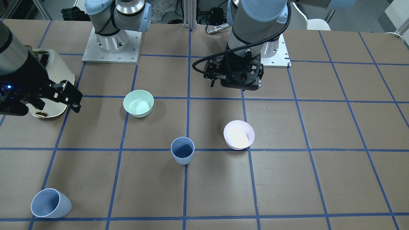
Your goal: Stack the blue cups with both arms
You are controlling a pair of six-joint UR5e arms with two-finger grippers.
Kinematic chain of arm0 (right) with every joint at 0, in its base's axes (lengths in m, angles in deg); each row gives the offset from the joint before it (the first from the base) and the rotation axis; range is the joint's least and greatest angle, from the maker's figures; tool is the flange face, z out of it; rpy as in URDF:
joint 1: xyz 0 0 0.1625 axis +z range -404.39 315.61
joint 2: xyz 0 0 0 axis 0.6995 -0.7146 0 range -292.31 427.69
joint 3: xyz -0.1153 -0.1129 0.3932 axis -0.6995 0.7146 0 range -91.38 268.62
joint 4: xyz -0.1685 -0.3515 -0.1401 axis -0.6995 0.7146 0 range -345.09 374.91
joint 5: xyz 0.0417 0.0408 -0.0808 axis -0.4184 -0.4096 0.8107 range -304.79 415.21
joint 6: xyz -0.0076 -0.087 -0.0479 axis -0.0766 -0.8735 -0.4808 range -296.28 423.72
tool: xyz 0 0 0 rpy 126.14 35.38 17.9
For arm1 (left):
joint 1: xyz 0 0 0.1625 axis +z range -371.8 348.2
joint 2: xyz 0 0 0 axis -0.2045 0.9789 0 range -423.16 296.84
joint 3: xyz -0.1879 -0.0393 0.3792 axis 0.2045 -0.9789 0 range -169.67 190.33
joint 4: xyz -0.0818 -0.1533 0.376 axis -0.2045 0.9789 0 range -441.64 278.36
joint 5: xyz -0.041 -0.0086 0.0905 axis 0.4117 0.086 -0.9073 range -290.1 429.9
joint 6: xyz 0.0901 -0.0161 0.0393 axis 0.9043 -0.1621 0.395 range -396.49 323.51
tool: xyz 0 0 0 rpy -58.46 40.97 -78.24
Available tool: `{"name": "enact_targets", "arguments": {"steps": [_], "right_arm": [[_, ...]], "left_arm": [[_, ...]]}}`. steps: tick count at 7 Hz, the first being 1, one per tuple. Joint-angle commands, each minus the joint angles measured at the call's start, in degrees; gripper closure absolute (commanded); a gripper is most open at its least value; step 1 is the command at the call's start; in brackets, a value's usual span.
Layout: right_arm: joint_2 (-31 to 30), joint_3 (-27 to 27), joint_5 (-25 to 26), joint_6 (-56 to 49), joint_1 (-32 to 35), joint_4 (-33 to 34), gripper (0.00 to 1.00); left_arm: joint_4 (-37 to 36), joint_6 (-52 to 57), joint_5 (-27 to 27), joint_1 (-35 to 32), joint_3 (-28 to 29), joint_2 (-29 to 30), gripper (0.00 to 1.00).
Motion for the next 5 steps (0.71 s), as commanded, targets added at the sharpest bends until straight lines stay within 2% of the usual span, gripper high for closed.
{"name": "enact_targets", "arguments": {"steps": [1, 3, 4, 5], "right_arm": [[8.99, 7.50, 3.67, -0.48, -1.58, 5.59, 0.00], [19.71, 18.83, 3.97, -3.63, -3.60, 7.02, 0.00], [22.89, 21.23, 3.97, -3.99, -4.91, 8.59, 0.00], [26.23, 21.17, 3.97, -4.78, -5.88, 13.48, 0.00]], "left_arm": [[-0.71, 5.93, -1.37, 7.31, -1.93, -5.39, 0.00], [-0.53, 5.95, -1.99, 8.30, -1.84, -6.19, 0.00], [-0.62, 6.04, -2.16, 8.30, -1.93, -6.28, 0.00], [-0.88, 6.12, -2.60, 8.56, -1.75, -6.20, 0.00]]}}
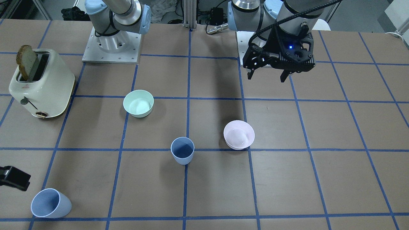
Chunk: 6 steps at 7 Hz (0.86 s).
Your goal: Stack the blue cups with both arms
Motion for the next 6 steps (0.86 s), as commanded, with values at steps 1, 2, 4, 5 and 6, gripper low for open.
{"name": "enact_targets", "arguments": {"steps": [1, 2, 4, 5, 6], "right_arm": [[6.32, 1.81, -0.11, -1.74, -2.13, 5.33, 0.00], [7.12, 1.12, -0.64, -1.66, -2.14, 5.08, 0.00], [8.09, 0.68, -0.82, -1.66, -2.14, 4.56, 0.01], [8.09, -1.24, -0.82, -1.75, -2.14, 4.55, 0.06], [7.83, -3.70, -0.82, -1.75, -2.14, 5.50, 0.07]], "left_arm": [[-0.49, 0.04, -1.82, 0.12, 0.20, -0.03, 0.00], [-0.49, -0.22, -1.84, 0.12, 0.20, -0.03, 0.00], [-0.49, -0.22, -1.93, 0.12, 0.20, -0.03, 0.00], [-0.49, -0.22, -1.93, 0.12, 0.20, 0.05, 0.00], [-0.49, -0.22, -1.93, 0.12, 0.11, 0.05, 0.00]]}}
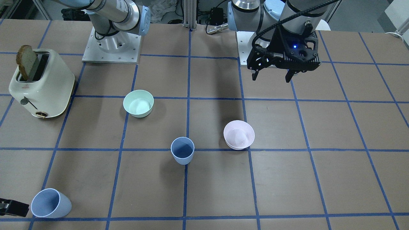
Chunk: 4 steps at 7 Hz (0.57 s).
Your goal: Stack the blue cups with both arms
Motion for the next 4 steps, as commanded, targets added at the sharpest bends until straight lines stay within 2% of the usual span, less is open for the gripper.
{"name": "enact_targets", "arguments": {"steps": [1, 4], "right_arm": [[0.05, -2.77, -0.12, -0.03, -0.01, 1.27, 0.07], [0.22, -3.03, -1.26, -0.03, 0.08, 1.62, 0.06]], "left_arm": [[0.00, -0.09, -0.02, -0.09, -0.07, 0.02, 0.00], [0.00, -0.09, -0.11, -0.09, 0.01, 0.02, 0.00]]}}
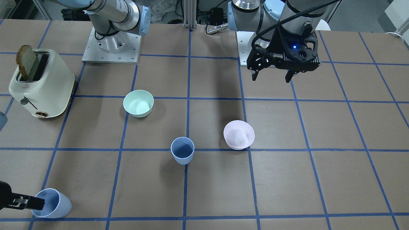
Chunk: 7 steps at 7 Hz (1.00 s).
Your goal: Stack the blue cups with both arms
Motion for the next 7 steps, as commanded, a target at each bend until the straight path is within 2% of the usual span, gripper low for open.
{"name": "enact_targets", "arguments": {"steps": [1, 2, 3, 4, 5, 6, 7], "right_arm": [[0.55, -0.48, -0.30, 0.09, 0.01, 0.50, 0.16], [1.25, -0.57, -0.21, 0.00, 0.01, 0.42, 0.26], [1.26, -0.66, -0.30, 0.09, 0.01, 0.07, 0.45], [1.17, -1.62, -0.21, 0.00, 0.01, -0.11, 0.73], [0.65, -3.63, 0.05, 0.00, 0.01, 0.59, 0.91], [0.04, -3.91, -0.03, -0.09, 0.01, 1.72, 1.00], [-0.75, -4.00, -0.04, -0.18, 0.36, 1.65, 1.00]], "left_arm": [[0.00, 0.00, -0.01, 0.00, 0.01, 0.00, 0.00], [0.00, 0.00, -0.01, 0.00, 0.01, 0.00, 0.00], [0.00, 0.00, -0.01, 0.00, 0.01, 0.00, 0.00], [0.00, -0.09, -0.01, 0.00, 0.01, 0.00, 0.00], [0.00, 0.00, -0.01, 0.00, 0.01, 0.00, 0.00], [0.00, 0.00, -0.01, 0.00, 0.01, 0.00, 0.00], [0.00, -0.09, -0.01, 0.00, 0.01, -0.09, 0.00]]}}
